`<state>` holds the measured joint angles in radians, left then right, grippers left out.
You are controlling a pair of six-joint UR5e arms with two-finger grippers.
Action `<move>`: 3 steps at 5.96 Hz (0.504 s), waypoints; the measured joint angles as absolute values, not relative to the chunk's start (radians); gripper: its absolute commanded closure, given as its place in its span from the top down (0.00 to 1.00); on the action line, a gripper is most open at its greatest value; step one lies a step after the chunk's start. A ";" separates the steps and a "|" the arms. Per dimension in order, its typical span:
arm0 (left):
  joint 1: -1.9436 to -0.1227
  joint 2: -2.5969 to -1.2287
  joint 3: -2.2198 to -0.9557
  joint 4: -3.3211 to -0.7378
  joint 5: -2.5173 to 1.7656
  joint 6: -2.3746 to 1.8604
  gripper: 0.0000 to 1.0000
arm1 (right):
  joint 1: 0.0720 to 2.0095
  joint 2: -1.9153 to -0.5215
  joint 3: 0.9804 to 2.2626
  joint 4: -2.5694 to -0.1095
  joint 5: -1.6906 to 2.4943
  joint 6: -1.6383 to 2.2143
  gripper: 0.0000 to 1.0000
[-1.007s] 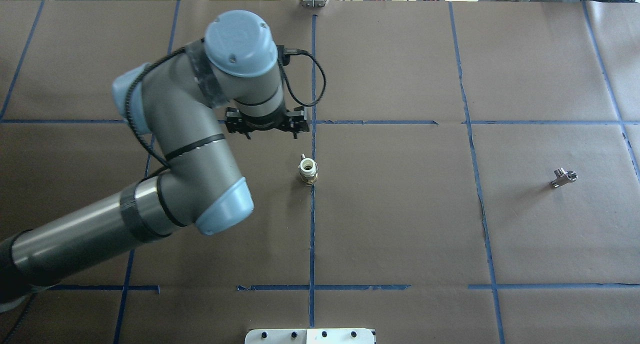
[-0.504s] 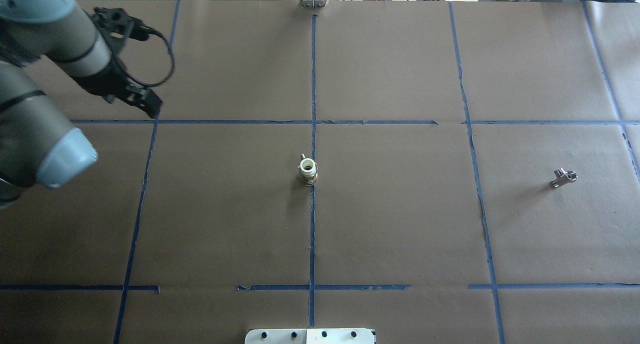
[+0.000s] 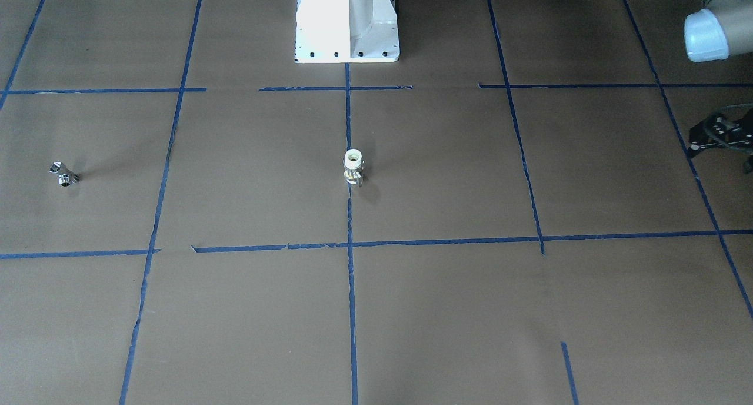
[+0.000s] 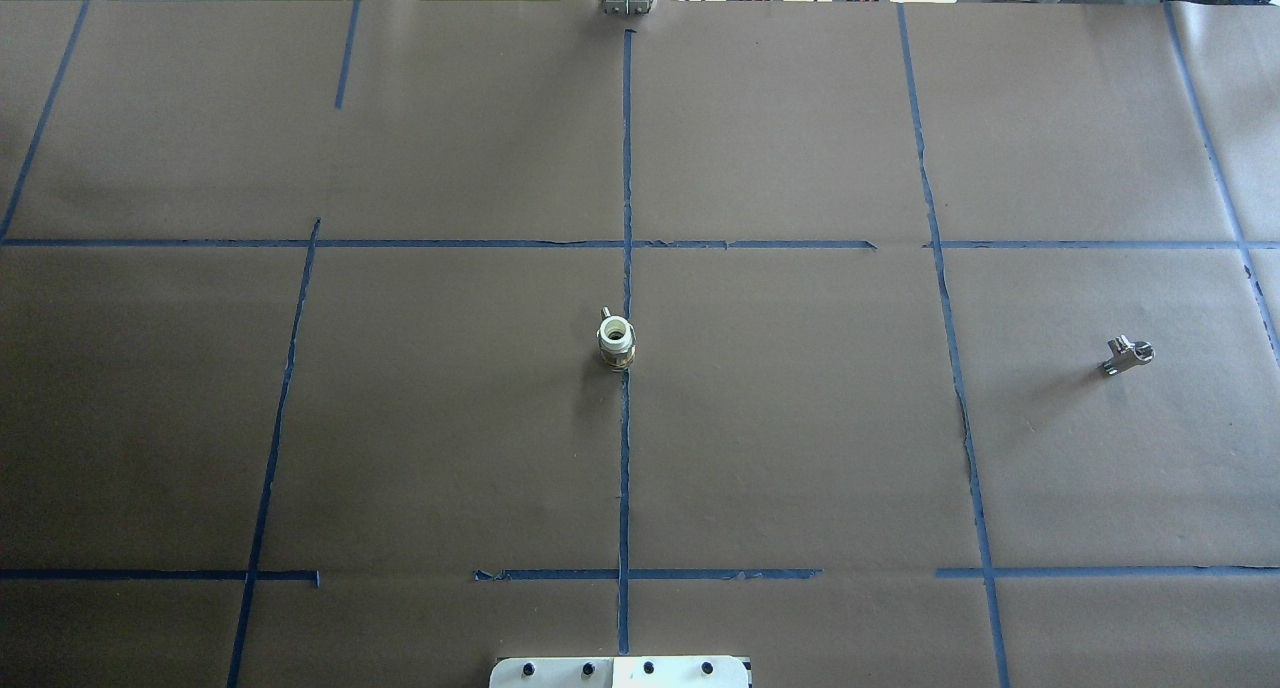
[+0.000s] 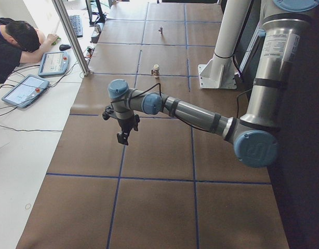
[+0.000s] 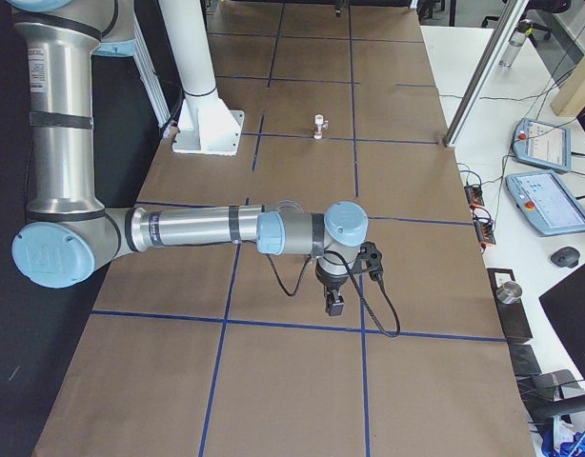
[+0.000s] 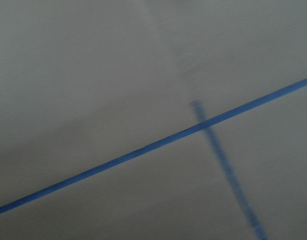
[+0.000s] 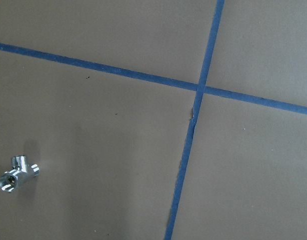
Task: Assemble PPR valve and pipe with both arms
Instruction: 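Set the fitting upright, open the left gripper and withdraw the left arm, then lower the right gripper onto the chrome valve and close it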
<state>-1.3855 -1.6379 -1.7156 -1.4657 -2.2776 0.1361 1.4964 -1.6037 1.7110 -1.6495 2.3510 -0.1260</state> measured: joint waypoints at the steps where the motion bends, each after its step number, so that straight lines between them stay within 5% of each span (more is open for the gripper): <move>1: -1.496 -1.546 -1.697 -1.483 -2.303 0.173 1.00 | 1.486 -1.603 1.730 -1.649 2.365 -0.089 1.00; 3: -1.597 -1.455 -1.709 -1.494 -2.391 0.177 1.00 | 1.396 -1.605 1.802 -1.633 2.369 0.083 1.00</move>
